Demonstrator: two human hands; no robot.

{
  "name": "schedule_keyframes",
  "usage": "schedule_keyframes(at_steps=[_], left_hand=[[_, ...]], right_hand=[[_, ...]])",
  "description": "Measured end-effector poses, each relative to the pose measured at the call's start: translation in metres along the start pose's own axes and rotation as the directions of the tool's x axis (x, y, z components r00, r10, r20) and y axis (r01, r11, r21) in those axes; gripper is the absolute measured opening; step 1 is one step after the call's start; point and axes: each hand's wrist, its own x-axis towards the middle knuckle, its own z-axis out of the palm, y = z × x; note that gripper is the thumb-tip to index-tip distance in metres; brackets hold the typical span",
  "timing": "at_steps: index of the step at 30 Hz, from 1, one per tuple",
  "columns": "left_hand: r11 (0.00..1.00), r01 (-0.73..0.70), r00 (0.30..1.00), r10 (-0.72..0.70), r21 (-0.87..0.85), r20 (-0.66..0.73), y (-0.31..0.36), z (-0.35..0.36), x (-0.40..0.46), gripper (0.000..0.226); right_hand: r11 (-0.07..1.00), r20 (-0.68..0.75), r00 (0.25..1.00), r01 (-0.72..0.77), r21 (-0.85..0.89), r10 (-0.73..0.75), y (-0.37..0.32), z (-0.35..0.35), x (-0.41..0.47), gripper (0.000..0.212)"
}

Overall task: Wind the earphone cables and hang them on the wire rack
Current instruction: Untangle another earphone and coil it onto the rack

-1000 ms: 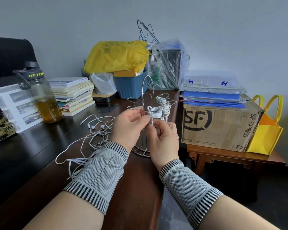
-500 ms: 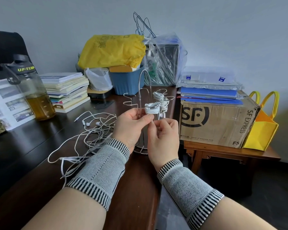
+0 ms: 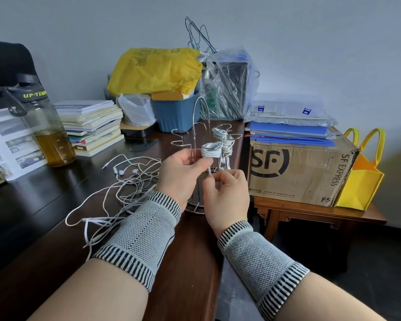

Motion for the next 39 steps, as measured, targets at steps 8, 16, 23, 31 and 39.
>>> schedule_keyframes(at_steps=[8,16,23,31,39], left_hand=[[1.000,-0.030,0.999,0.030,-0.003,0.025,0.000,0.000,-0.002,0.016],[0.996,-0.008,0.998,0.014,-0.090,0.067,-0.001,-0.006,-0.001,0.016],[0.997,-0.033,0.998,0.036,-0.069,0.047,-0.003,-0.007,0.000,0.015],[1.000,-0.013,1.000,0.013,-0.019,-0.004,-0.005,-0.012,-0.002,0.014],[0.999,0.005,1.000,-0.005,0.033,-0.004,-0.015,-0.016,0.000,0.016]], right_hand=[[0.995,0.015,0.999,-0.053,0.085,0.052,-0.003,-0.003,-0.001,0.012],[0.969,-0.121,0.993,0.044,0.243,-0.015,-0.004,-0.011,0.007,0.020],[0.976,-0.047,0.977,0.209,0.052,-0.207,-0.018,-0.026,0.033,0.048],[0.990,-0.052,0.989,0.139,0.034,-0.137,-0.004,-0.023,0.013,0.029],[0.996,0.002,0.998,0.069,-0.052,-0.069,0.002,-0.004,0.004,0.016]])
